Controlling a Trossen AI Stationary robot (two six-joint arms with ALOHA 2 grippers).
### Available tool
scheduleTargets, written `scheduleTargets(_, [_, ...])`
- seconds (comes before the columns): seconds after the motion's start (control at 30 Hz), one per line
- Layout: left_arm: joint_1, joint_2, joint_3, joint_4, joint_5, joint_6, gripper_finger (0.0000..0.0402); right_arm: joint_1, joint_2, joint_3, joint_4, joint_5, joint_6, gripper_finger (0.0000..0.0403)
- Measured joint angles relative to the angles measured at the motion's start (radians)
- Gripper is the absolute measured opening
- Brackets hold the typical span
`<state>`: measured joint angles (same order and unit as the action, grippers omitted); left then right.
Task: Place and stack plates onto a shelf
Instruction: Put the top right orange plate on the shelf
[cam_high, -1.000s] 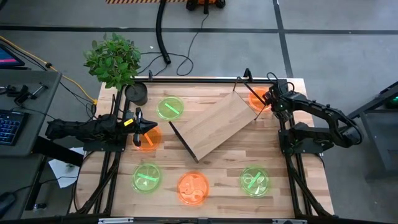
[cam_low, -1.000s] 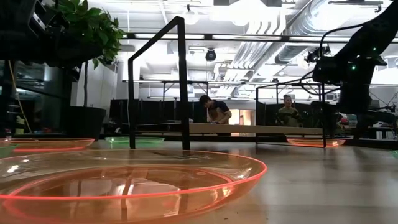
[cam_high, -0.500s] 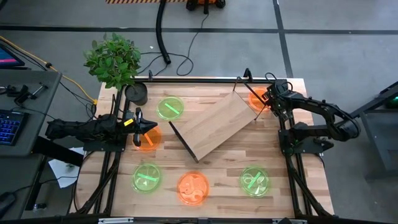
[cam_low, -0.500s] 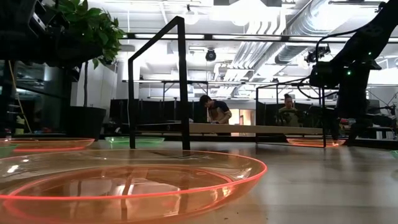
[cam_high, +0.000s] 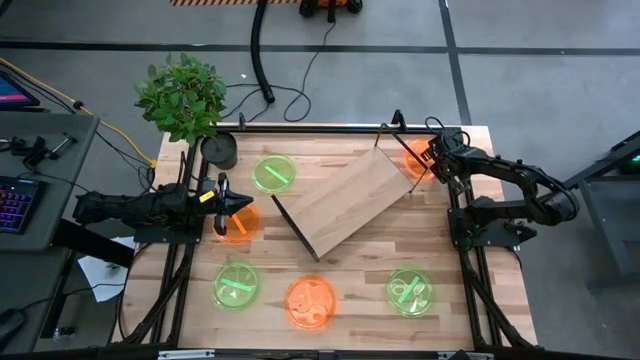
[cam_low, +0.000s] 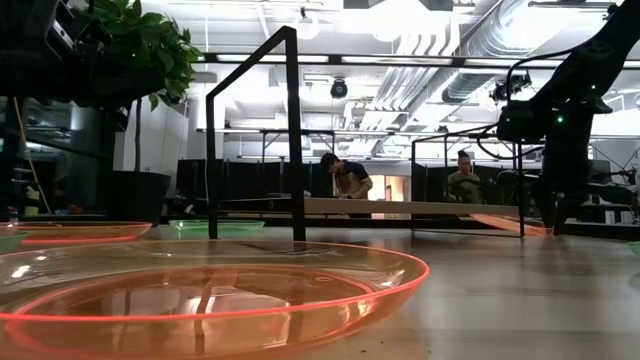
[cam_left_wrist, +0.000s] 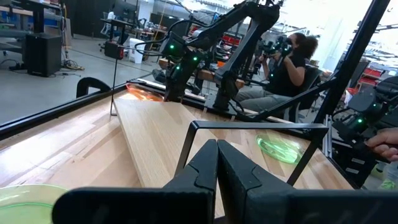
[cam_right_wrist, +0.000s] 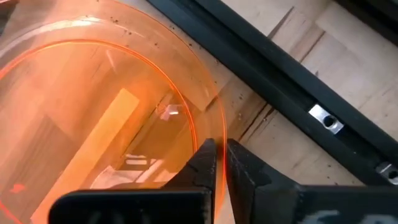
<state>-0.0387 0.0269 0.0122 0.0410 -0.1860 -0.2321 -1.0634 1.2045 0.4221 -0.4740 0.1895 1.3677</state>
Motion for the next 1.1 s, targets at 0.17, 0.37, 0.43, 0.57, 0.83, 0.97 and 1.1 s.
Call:
scheduleTargets(0.17, [0.000, 0.000, 0.000, 0.000, 0.000, 0.000, 0.0001, -0.001, -0.029, -0.003, 0.008, 0.012, -0.022, 0.0002])
scheduleTargets(0.37, [0.000, 0.000, 0.000, 0.000, 0.000, 0.000, 0.0001, -0.001, -0.136, -0.003, 0.012, 0.025, -0.021, 0.0000])
scheduleTargets(0.43, [0.000, 0.000, 0.000, 0.000, 0.000, 0.000, 0.0001, -0.002, -0.170, -0.003, 0.012, 0.031, -0.020, 0.0000])
scheduleTargets(0.57, [0.000, 0.000, 0.000, 0.000, 0.000, 0.000, 0.0001, -0.001, -0.236, -0.003, 0.026, 0.031, -0.014, 0.0000])
scheduleTargets(0.83, [0.000, 0.000, 0.000, 0.000, 0.000, 0.000, 0.0001, -0.003, -0.299, -0.002, -0.008, 0.010, -0.051, 0.0000])
scheduleTargets(0.97, [0.000, 0.000, 0.000, 0.000, 0.000, 0.000, 0.0001, 0.015, -0.299, -0.002, -0.037, -0.013, -0.065, 0.0000])
scheduleTargets(1.1, [0.000, 0.000, 0.000, 0.000, 0.000, 0.000, 0.0001, 0.034, -0.290, -0.002, -0.045, 0.013, -0.087, 0.0012])
